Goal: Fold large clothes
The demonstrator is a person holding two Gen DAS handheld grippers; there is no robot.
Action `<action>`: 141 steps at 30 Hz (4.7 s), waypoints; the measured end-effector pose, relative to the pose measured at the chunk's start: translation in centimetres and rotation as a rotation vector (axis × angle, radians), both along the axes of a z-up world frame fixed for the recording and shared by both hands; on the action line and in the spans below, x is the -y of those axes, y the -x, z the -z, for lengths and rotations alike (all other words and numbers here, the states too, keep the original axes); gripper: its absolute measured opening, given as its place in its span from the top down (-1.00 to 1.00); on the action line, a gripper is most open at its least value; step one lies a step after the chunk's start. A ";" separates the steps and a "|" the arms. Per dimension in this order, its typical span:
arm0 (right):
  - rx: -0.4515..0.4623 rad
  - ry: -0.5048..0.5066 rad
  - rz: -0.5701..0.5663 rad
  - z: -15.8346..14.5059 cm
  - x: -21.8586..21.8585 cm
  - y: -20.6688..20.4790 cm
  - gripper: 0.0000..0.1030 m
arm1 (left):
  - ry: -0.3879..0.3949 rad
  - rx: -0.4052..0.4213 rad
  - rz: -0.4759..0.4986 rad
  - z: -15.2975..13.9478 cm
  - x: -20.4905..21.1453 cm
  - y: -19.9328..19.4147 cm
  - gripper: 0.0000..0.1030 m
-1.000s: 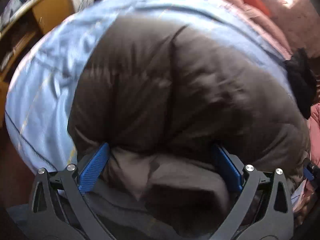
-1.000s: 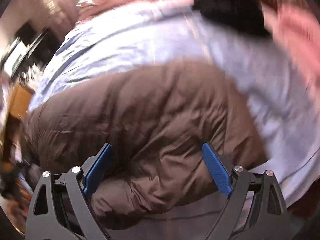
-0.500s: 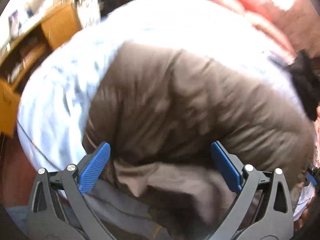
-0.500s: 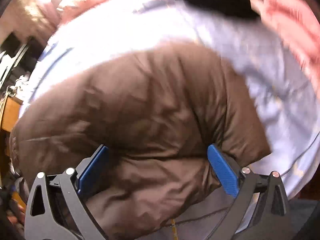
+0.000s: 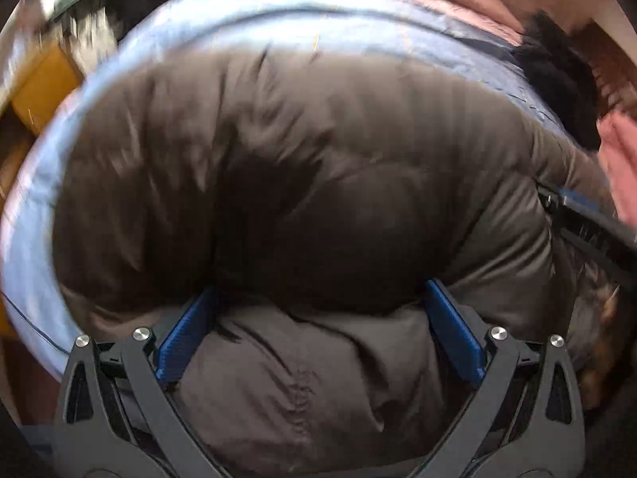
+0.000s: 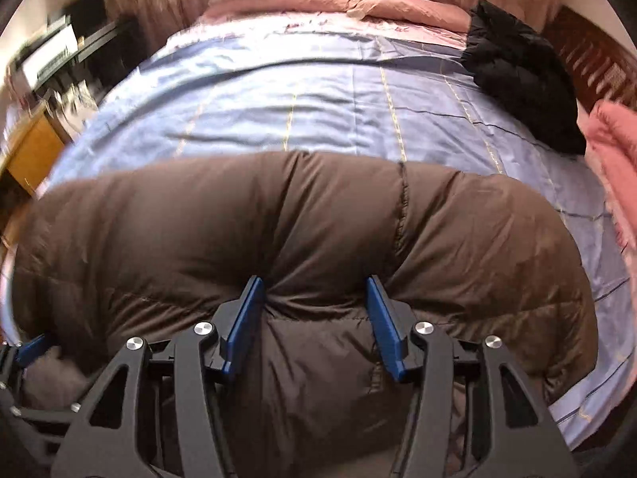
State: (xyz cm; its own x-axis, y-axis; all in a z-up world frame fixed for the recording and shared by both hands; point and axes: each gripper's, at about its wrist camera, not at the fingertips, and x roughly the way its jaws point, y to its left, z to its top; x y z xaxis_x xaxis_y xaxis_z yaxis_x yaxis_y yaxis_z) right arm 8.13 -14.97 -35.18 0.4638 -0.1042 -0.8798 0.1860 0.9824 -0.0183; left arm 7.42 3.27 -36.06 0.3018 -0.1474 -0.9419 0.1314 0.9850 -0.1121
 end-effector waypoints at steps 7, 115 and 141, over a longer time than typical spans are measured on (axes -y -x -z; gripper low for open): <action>0.001 0.029 -0.020 2.5 0.6 0.9 -0.13 | -0.130 0.059 0.036 0.7 2.2 0.2 -0.96; 0.260 0.117 0.148 -20.8 -2.9 16.3 -0.97 | -0.052 0.482 -0.058 -24.9 1.0 13.7 -0.96; 0.281 0.152 0.158 -22.7 -4.6 18.4 -0.97 | -0.030 0.492 -0.021 -26.5 1.5 15.6 -0.96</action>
